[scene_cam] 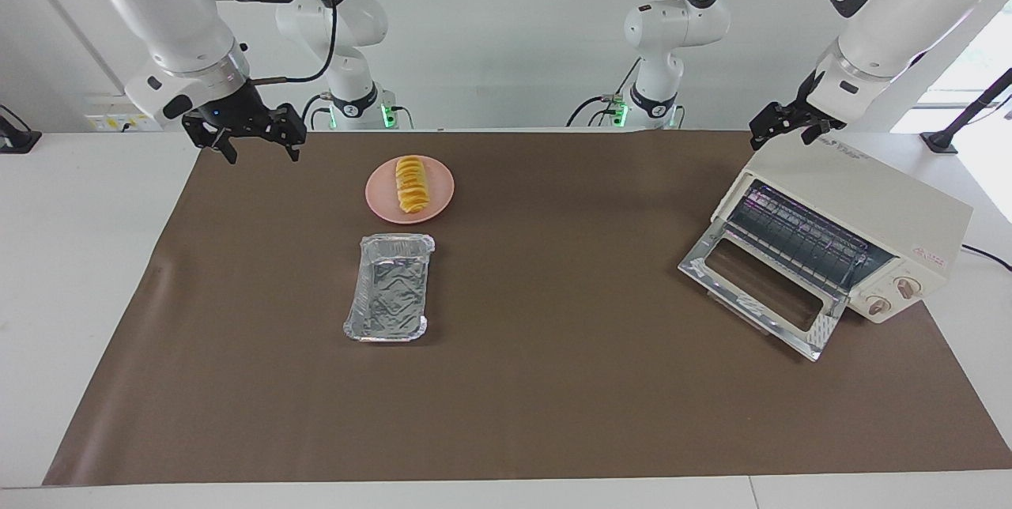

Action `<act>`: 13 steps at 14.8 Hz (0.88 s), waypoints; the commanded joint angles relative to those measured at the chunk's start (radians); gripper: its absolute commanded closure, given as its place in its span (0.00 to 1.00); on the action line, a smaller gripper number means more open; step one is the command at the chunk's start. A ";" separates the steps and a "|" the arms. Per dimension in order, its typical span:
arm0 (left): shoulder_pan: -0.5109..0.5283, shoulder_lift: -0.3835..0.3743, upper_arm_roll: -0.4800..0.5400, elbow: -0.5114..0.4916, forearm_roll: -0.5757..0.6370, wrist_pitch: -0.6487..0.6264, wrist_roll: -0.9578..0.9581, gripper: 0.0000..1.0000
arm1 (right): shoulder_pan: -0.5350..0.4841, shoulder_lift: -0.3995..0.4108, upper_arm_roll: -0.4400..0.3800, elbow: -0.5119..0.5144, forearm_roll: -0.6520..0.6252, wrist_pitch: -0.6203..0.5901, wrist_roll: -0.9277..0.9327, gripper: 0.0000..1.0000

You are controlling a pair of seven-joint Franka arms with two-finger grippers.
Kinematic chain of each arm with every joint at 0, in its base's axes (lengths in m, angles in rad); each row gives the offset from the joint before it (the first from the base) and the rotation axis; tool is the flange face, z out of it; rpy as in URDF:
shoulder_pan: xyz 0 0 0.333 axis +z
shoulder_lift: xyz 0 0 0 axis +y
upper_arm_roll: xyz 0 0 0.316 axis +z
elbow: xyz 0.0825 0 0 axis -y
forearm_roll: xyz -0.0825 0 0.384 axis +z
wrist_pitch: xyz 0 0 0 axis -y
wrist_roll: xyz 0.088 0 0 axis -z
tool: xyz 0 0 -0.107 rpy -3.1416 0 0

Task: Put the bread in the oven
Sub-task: 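Reach the right gripper toward the bread rolls on the pink plate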

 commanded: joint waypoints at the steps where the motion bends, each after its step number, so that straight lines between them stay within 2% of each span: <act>1: 0.014 -0.018 -0.013 -0.011 0.015 0.012 0.004 0.00 | -0.021 -0.006 0.014 -0.013 -0.009 0.010 -0.019 0.00; 5: 0.013 -0.016 -0.013 -0.011 0.015 0.012 0.004 0.00 | -0.018 -0.029 0.017 -0.058 0.012 0.009 -0.013 0.00; 7: 0.014 -0.016 -0.013 -0.011 0.015 0.012 0.004 0.00 | -0.009 -0.094 0.017 -0.197 0.076 0.060 0.042 0.00; 9: 0.013 -0.016 -0.013 -0.011 0.015 0.012 0.004 0.00 | 0.016 -0.179 0.023 -0.380 0.113 0.215 0.088 0.00; 10: 0.013 -0.016 -0.013 -0.011 0.015 0.012 0.004 0.00 | 0.049 -0.194 0.021 -0.442 0.124 0.254 0.091 0.00; 13: 0.013 -0.016 -0.013 -0.011 0.015 0.012 0.004 0.00 | 0.164 -0.178 0.023 -0.541 0.176 0.300 0.201 0.00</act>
